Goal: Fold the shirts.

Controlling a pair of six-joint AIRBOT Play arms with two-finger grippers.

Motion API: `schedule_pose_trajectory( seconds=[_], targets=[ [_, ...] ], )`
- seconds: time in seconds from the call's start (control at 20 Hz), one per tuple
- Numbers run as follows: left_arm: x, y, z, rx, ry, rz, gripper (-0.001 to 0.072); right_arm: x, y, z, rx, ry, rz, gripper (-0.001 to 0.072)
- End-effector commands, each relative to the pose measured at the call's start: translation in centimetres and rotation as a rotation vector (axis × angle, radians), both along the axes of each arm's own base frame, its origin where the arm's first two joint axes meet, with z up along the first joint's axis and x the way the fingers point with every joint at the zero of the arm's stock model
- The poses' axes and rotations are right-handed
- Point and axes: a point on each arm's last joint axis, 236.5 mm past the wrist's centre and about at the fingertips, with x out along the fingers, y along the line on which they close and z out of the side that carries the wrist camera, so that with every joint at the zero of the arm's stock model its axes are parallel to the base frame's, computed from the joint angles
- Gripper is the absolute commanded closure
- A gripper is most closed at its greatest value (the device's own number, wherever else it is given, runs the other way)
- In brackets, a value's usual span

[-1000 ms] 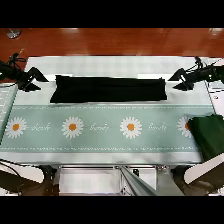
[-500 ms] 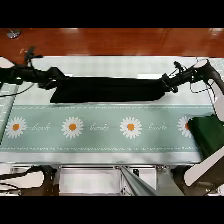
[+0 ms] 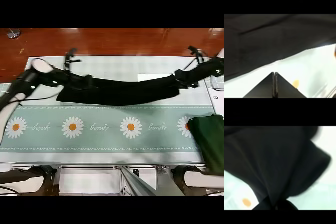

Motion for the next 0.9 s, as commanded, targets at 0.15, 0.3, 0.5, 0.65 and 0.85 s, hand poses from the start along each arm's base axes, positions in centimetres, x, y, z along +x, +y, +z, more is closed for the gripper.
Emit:
schedule_pose_trajectory(
  seconds=[0.15, 0.3, 0.5, 0.65, 0.85],
  targets=[
    [-4.1, -13.4, -3.8, 0.012, -0.041, -0.142, 0.068, -10.7, -0.2, 4.7, -0.119, -0.162, -0.074, 0.0694],
    [-6.0, -18.7, -5.6, 0.0, 0.018, -0.203, 0.068, -12.9, 0.2, 6.3, -0.123, -0.207, -0.079, 0.0694],
    [-9.3, -24.4, -7.3, -0.014, 0.082, -0.264, 0.068, -13.4, 1.0, 7.4, -0.099, -0.236, -0.082, 0.0694],
    [-15.0, -27.3, -8.9, 0.006, 0.157, -0.403, 0.068, -12.4, 1.9, 8.3, -0.05, -0.286, -0.083, 0.0694],
    [-17.1, -28.5, -7.0, -0.007, 0.153, -0.507, 0.0679, -12.1, 2.8, 8.9, -0.011, -0.307, -0.079, 0.0694]
  ],
)
